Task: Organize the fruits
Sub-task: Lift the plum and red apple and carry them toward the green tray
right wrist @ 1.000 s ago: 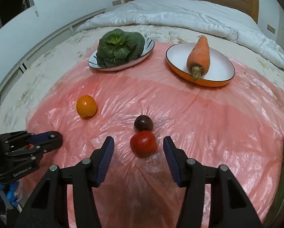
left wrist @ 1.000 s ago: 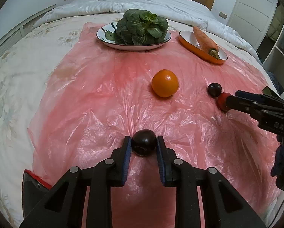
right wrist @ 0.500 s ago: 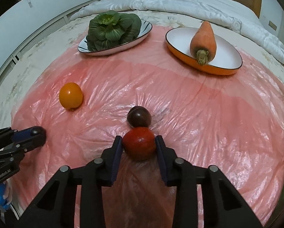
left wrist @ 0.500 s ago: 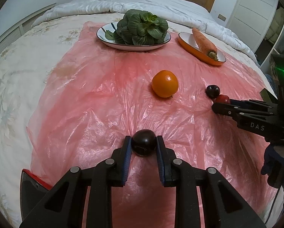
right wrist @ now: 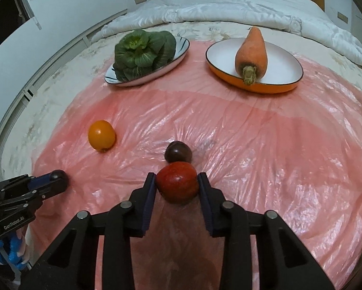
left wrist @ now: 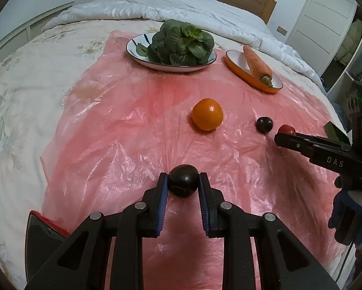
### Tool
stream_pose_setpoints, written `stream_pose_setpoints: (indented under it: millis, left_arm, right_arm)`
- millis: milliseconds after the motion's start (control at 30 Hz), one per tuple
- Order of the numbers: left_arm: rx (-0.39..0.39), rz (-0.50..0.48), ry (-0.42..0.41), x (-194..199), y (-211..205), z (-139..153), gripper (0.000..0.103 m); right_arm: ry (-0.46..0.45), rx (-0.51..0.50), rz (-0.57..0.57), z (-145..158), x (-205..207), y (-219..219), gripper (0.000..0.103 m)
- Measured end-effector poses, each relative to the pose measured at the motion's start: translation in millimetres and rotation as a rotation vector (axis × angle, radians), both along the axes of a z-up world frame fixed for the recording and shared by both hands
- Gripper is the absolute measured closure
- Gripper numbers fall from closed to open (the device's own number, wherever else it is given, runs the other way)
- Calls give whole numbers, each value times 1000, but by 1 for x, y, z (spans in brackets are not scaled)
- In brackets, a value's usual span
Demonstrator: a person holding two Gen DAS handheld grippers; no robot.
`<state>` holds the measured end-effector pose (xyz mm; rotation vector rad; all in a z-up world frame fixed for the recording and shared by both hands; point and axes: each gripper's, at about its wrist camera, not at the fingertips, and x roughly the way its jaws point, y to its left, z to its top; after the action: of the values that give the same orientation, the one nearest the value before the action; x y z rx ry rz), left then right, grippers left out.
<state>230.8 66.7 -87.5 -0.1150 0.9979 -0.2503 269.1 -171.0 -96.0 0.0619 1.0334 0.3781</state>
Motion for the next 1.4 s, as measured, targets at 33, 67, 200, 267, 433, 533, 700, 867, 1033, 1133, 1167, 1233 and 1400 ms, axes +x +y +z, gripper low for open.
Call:
stream_pose_setpoints:
  millis: [33, 67, 200, 267, 433, 533, 700, 867, 1033, 1133, 1167, 1233, 1400]
  left_arm:
    - [-2, -1, -5, -1, 0, 2, 82]
    - [-3, -1, -8, -2, 0, 4, 82]
    - [-9, 5, -23, -6, 0, 12, 82]
    - [-15, 9, -26, -7, 1, 15, 82]
    - [-30, 21, -23, -9, 4, 17, 82]
    - [-28, 23, -19, -12, 5, 15, 82]
    - [-25, 14, -17, -25, 5, 12, 82]
    - [-30, 12, -13, -38, 6, 13, 82]
    - [-37, 2, -14, -53, 3, 19, 82]
    - [-32, -14, -16, -64, -4, 23, 82]
    - [-32, -17, -15, -66, -5, 24, 82]
    - [-31, -29, -15, -73, -11, 27, 82]
    - [-20, -81, -26, -97, -33, 36, 82]
  right_arm:
    - [-3, 1, 1, 2, -1, 0, 0]
    - [-6, 2, 2, 4, -3, 0, 0]
    - [-22, 13, 4, 16, -14, -2, 0]
    - [-29, 18, 6, 21, -20, -3, 0]
    - [-41, 22, 6, 33, -42, -8, 0]
    - [-37, 19, 2, 33, -52, -13, 0]
    - [-18, 21, -8, 27, -69, -19, 0]
    - [-8, 35, -11, 23, -82, -22, 0]
    - [5, 46, -10, 22, -104, -26, 0]
    - [13, 52, -15, 22, -123, -31, 0]
    - [16, 52, -19, 22, -131, -34, 0]
    - [18, 51, -31, 23, -144, -42, 0]
    - [19, 45, -77, 28, -179, -67, 0]
